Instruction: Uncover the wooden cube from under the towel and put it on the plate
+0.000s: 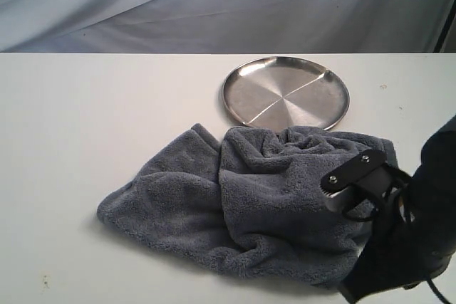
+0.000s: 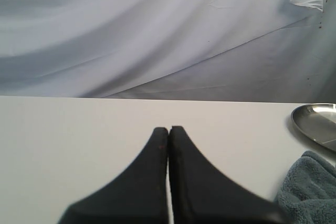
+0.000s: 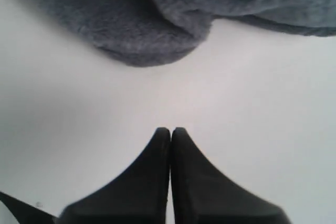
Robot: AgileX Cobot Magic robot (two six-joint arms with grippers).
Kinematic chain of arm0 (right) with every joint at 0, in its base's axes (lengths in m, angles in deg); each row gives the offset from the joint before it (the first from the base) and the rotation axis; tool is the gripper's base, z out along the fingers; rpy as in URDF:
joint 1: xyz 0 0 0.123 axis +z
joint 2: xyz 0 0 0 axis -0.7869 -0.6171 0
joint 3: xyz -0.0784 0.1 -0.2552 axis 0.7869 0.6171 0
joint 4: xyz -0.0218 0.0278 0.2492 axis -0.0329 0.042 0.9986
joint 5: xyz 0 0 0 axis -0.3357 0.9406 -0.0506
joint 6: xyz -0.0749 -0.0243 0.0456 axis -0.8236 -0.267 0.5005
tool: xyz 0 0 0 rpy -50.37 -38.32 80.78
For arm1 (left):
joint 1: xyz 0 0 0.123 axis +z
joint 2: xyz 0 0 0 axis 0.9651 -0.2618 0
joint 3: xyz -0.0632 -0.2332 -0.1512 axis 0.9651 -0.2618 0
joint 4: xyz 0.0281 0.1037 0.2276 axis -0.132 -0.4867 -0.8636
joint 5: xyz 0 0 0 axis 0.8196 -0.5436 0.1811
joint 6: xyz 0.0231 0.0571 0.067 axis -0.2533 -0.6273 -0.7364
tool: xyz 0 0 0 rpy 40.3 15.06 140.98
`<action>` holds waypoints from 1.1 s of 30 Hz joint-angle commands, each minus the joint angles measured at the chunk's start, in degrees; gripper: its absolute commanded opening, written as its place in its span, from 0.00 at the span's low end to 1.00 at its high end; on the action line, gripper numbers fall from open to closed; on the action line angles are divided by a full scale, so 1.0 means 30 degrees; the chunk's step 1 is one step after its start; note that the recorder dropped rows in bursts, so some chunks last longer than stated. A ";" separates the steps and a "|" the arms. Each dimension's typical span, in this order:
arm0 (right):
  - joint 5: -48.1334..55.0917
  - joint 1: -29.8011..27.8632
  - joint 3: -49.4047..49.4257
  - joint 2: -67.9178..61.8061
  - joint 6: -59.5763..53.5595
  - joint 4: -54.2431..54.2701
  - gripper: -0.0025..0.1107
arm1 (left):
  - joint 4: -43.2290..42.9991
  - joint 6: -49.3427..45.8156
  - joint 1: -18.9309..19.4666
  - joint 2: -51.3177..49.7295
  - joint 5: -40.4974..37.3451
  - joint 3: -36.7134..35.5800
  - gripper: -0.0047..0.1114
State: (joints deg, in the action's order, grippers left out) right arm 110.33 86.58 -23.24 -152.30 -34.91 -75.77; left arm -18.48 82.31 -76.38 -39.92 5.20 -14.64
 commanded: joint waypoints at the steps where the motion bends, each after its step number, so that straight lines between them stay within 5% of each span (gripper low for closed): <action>1: -0.0070 -0.1873 0.0075 0.1397 0.0216 -0.0954 0.02 | -0.0012 0.0002 -0.0016 0.0031 0.0032 -0.0084 0.05; 13: -0.3614 -0.7375 -0.1591 0.0442 0.0216 -0.0943 0.02 | -0.0012 0.0039 -0.0016 0.0031 0.0032 -0.0084 0.05; 22: -0.3540 -0.7273 -0.6169 -0.4451 0.0003 -0.0830 0.02 | -0.0012 0.0039 -0.0016 0.0031 0.0032 -0.0084 0.05; 33: -0.2972 -0.4165 -1.1749 -0.8260 -0.0555 -0.0735 0.02 | -0.0012 0.0039 -0.0016 0.0031 0.0032 -0.0084 0.05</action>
State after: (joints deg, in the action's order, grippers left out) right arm 100.75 71.39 -54.46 -175.22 -36.01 -78.39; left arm -18.48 82.31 -76.38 -39.92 5.20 -14.64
